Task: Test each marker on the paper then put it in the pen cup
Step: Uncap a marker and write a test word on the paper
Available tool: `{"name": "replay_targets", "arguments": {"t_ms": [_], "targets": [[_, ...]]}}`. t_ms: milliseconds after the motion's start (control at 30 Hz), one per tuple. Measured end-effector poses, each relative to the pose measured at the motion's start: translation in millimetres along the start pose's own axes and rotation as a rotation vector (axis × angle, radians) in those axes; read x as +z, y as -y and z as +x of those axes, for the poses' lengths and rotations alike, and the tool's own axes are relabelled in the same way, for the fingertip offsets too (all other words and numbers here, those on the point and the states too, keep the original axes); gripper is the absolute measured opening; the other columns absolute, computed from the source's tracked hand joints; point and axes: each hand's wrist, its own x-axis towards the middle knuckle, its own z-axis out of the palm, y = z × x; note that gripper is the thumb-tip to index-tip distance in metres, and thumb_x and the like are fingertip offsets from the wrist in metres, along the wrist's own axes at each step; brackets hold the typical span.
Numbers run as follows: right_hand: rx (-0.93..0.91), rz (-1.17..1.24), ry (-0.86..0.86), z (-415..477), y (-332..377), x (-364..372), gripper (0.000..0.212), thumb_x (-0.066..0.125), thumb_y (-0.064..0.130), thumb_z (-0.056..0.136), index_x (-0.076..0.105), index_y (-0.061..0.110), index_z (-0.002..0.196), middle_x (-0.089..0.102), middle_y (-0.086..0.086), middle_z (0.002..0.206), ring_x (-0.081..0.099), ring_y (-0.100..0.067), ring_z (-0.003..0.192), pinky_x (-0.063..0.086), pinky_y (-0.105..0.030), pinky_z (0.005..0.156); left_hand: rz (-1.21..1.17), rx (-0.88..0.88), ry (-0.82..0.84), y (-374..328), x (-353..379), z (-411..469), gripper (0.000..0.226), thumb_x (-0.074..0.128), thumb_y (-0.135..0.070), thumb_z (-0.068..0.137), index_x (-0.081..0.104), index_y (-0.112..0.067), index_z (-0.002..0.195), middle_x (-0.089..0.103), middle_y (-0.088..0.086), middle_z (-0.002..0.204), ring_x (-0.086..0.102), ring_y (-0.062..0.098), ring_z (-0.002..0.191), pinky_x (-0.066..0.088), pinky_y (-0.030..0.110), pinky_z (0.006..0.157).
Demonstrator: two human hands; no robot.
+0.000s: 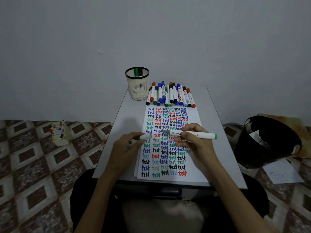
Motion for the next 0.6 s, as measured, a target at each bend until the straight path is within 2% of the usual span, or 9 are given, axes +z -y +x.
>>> {"name": "replay_targets", "arguments": {"t_ms": [200, 400, 500, 600], "targets": [[-0.004, 0.015, 0.015, -5, 2, 1, 0.014, 0.054, -0.017, 0.082, 0.056, -0.003, 0.083, 0.068, -0.022, 0.073, 0.068, -0.026, 0.060, 0.057, -0.027, 0.056, -0.123, 0.044, 0.015, -12, 5, -3, 0.040, 0.056, -0.048, 0.082, 0.066, -0.023, 0.113, 0.065, -0.014, 0.104, 0.059, 0.002, 0.096, 0.047, 0.022, 0.081], [0.007, -0.050, 0.058, -7, -1, 3, 0.013, 0.056, -0.017, 0.081, 0.058, -0.004, 0.084, 0.067, -0.023, 0.072, 0.068, -0.027, 0.060, 0.058, -0.028, 0.057, -0.137, 0.085, 0.059, -22, 6, -1, 0.027, 0.058, -0.044, 0.083, 0.061, -0.037, 0.109, 0.065, -0.021, 0.101, 0.058, 0.000, 0.094, 0.046, 0.016, 0.080], [0.016, -0.076, 0.084, -8, -2, 8, 0.009, 0.061, -0.012, 0.079, 0.058, -0.004, 0.083, 0.068, -0.022, 0.072, 0.069, -0.028, 0.061, 0.058, -0.030, 0.058, -0.184, 0.116, 0.115, -27, 8, -1, 0.026, 0.063, -0.034, 0.085, 0.063, -0.028, 0.110, 0.068, -0.015, 0.099, 0.062, 0.003, 0.091, 0.049, 0.017, 0.078], [0.034, -0.027, 0.072, -8, 1, 11, 0.012, 0.065, -0.003, 0.074, 0.057, -0.004, 0.084, 0.068, -0.022, 0.071, 0.069, -0.028, 0.060, 0.058, -0.028, 0.057, -0.324, 0.080, 0.113, -32, 11, -3, 0.025, 0.066, -0.017, 0.085, 0.065, -0.011, 0.109, 0.070, -0.001, 0.089, 0.067, 0.008, 0.077, 0.053, 0.019, 0.070]]}}
